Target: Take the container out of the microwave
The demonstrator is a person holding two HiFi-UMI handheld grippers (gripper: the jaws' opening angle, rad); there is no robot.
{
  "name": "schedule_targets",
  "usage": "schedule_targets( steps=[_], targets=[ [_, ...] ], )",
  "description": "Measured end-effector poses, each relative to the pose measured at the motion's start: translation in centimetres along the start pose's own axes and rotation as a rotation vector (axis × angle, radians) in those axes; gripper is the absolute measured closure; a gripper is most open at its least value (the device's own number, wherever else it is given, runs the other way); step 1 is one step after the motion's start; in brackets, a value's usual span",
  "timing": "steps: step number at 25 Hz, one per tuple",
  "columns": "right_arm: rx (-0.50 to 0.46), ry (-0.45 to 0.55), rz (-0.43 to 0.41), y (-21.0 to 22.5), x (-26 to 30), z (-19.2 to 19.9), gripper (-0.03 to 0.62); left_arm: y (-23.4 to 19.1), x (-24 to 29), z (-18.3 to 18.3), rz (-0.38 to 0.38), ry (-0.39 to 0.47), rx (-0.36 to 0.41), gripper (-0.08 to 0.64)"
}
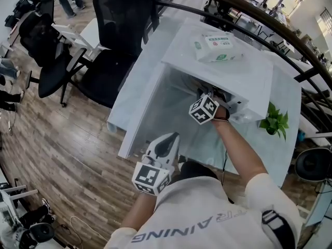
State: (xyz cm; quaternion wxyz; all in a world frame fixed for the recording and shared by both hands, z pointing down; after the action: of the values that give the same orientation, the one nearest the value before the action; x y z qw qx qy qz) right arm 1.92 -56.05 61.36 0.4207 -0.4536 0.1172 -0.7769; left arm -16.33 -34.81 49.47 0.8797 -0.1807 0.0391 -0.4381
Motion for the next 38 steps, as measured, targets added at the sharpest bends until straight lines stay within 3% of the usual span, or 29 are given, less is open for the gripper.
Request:
schedule_targets(
  steps=[9, 16, 20, 38],
  targets=[
    [-0.039, 0.009, 0.074, 1.0, 0.6, -0.2, 0.492, -0.4, 0.2, 0.5, -0.014, -0.006, -0.015, 0.523],
    [-0.047, -0.078, 0.006, 1.1, 2.2, 0.7, 0.511, 0.0, 0.0, 0.7, -0.018, -0.014, -0.021, 0.523],
    [-0.054, -0.019, 0.007, 0.9, 1.0, 0.0, 0.554, 0.0, -0.4, 0.6, -0.026, -0.012, -0.019, 0.523],
    [-0.034, 0.199, -0.122, -5.3, -13.2, -3.9, 0.558, 3.5, -6.3, -0.4, 0.013, 0.037, 0.01, 0.523]
  ],
)
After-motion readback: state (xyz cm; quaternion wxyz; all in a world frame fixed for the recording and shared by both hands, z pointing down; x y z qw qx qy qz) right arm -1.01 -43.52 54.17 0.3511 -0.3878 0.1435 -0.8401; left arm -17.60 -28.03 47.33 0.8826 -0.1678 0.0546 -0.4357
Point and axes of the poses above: the fingertips, and each gripper's own axes: x forward along the fingers, y to its right, z out of its underside, the point moved 10 cm from there along -x, backward along the fingers, and after that the axes turned 9 degrees about y, right-handed, at the moved point
